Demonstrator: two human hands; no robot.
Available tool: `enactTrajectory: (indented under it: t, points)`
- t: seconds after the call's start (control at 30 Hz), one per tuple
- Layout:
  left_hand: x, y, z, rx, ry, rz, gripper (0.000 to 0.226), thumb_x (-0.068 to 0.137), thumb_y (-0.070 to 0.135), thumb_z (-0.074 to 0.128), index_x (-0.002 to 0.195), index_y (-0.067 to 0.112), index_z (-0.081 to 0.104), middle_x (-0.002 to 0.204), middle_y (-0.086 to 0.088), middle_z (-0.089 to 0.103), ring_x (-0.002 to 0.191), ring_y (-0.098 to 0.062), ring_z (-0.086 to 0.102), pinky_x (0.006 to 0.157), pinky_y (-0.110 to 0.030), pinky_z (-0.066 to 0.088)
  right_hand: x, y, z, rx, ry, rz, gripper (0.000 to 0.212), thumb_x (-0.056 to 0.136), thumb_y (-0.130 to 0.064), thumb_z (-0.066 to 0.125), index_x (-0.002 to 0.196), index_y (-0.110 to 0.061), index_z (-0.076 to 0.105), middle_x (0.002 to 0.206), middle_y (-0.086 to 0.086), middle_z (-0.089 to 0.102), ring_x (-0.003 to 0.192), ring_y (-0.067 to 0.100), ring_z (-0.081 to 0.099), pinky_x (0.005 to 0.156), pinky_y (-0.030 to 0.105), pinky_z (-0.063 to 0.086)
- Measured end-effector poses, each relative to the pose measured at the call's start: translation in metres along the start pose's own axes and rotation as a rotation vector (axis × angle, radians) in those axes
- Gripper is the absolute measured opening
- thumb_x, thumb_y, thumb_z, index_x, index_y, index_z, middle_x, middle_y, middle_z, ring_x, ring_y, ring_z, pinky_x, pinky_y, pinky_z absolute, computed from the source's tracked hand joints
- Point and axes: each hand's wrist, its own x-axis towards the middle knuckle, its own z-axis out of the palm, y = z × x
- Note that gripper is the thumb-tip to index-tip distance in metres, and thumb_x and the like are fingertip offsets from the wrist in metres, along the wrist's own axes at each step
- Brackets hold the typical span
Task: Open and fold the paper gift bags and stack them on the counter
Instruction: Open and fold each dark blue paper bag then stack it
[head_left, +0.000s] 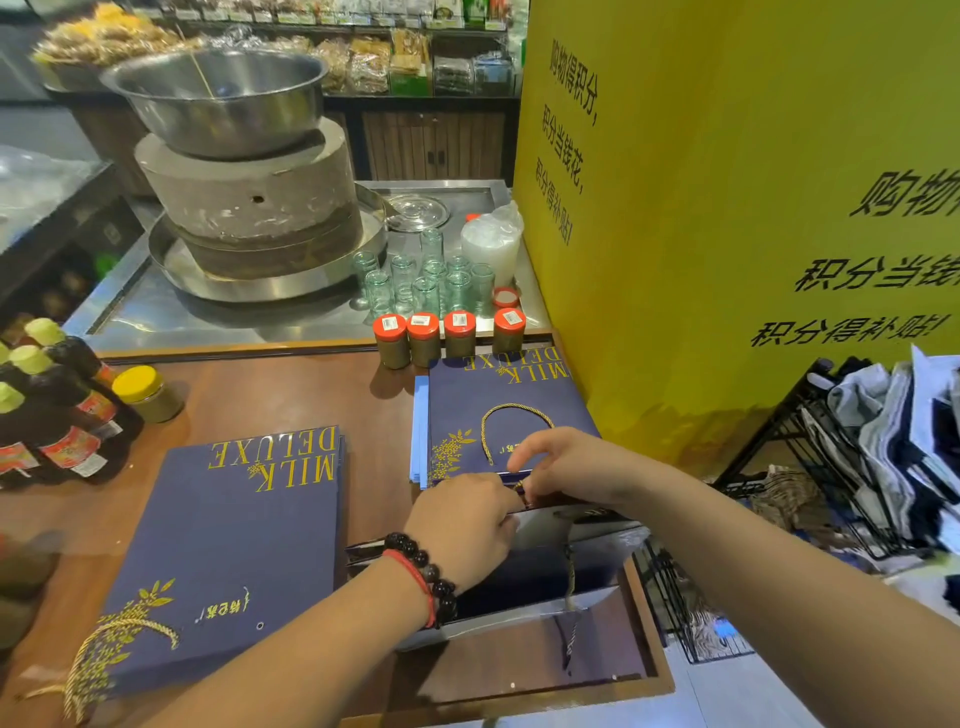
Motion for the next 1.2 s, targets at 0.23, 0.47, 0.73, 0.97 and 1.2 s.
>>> enactTrajectory:
  t: [0.23,0.47,0.73,0.97,1.2]
  points:
    - [0.003,-0.003,-0.001,-0.022,-0.021,0.003,0.017,0.095,0.032,0.045,0.094,0.025,0.061,0.102,0.002,0.057,0.097,-0.024,0.056,0.073,-0.033,0.042,-0.005,0.003,-0.004,0.101,0.03,0.01,0.015,0.092,-0.006,0.059,0.097,-0.018,0.066,0.079,0.008,0.069,0.069,0.016,0.065,0.069,0.027,0.051]
    - [0.005,-0.009,0.004,-0.032,-0.016,-0.003,0.015,0.096,0.031,0.044,0.093,0.023,0.056,0.099,0.003,0.056,0.099,-0.024,0.055,0.07,-0.03,0.039,-0.001,0.015,-0.019,0.488,0.428,-0.047,0.025,0.09,0.011,0.048,0.082,-0.01,0.06,0.064,0.009,0.053,0.047,0.013,0.048,0.047,0.02,0.043]
    - [0.0,-0.03,0.01,-0.173,0.205,0.092,0.026,0.094,0.039,0.046,0.107,0.024,0.061,0.106,0.009,0.056,0.103,-0.013,0.049,0.078,-0.032,0.047,0.005,0.028,-0.018,0.512,0.678,-0.204,0.027,0.092,0.01,0.048,0.084,-0.014,0.059,0.065,0.001,0.056,0.049,0.008,0.049,0.052,0.022,0.044]
    - [-0.018,-0.08,0.009,-0.073,0.248,0.197,0.029,0.086,0.041,0.05,0.082,0.021,0.071,0.1,0.004,0.061,0.095,-0.019,0.055,0.08,-0.036,0.051,0.005,0.033,-0.026,0.548,0.838,-0.236,0.027,0.092,0.008,0.053,0.083,-0.017,0.061,0.072,0.007,0.061,0.051,0.007,0.056,0.064,0.032,0.05]
    - [-0.01,-0.08,0.014,-0.075,0.318,0.231,0.006,0.079,0.02,0.071,0.081,0.016,0.074,0.107,-0.001,0.062,0.103,-0.017,0.048,0.085,-0.034,0.051,-0.011,0.036,-0.018,0.083,1.004,-0.216,0.015,0.091,-0.012,0.062,0.105,-0.016,0.065,0.095,0.0,0.059,0.086,0.016,0.053,0.075,0.026,0.038]
